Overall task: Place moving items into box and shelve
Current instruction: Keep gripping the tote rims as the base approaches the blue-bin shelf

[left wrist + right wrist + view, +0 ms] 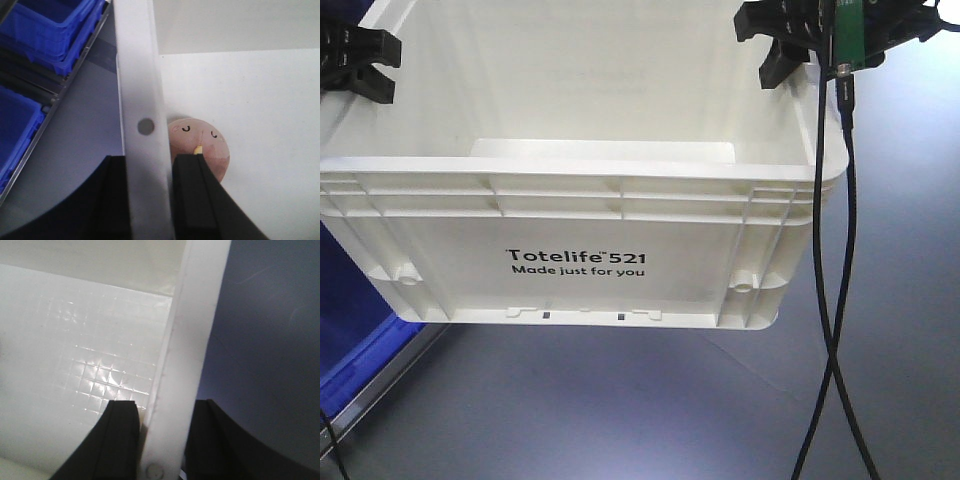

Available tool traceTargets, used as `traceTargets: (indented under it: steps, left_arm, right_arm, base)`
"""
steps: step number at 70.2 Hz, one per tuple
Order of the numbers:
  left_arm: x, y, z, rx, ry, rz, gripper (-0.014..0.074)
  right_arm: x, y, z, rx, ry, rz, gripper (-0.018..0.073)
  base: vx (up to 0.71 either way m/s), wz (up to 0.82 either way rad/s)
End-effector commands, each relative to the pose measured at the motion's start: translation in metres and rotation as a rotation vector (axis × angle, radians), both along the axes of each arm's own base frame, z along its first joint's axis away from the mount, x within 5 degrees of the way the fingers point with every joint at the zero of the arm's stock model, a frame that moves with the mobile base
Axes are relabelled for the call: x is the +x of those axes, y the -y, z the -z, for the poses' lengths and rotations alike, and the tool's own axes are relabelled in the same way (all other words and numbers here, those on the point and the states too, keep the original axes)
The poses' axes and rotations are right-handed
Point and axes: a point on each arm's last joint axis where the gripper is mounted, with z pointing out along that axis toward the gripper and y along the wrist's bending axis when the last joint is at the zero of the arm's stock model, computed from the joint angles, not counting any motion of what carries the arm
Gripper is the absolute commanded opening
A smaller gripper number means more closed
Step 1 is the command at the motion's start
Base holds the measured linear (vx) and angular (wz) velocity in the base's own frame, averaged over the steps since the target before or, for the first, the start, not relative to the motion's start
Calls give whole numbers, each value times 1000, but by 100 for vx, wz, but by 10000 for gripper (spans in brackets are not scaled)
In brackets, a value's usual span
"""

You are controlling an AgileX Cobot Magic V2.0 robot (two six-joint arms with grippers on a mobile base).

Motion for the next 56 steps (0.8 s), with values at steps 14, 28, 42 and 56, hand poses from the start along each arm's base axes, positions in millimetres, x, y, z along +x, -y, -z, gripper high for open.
traceTargets:
  steps: [14, 28, 42, 56]
  left_arm:
    - [-7, 3, -37, -54, 210, -5, -26]
    - [-7, 3, -37, -54, 210, -5, -26]
    - [-7, 3, -37, -54, 210, -5, -26]
    - [-7, 3, -37, -54, 210, -5, -26]
  right_arm:
    - [-15, 1, -38, 70, 163, -41, -12]
    - [-15, 1, -38, 70, 163, -41, -12]
    - [-15, 1, -38, 70, 163, -41, -12]
    - [-15, 1, -38, 70, 163, -41, -12]
  base:
    - [12, 51]
    - [1, 39]
    - [-7, 38]
    - [-10, 40]
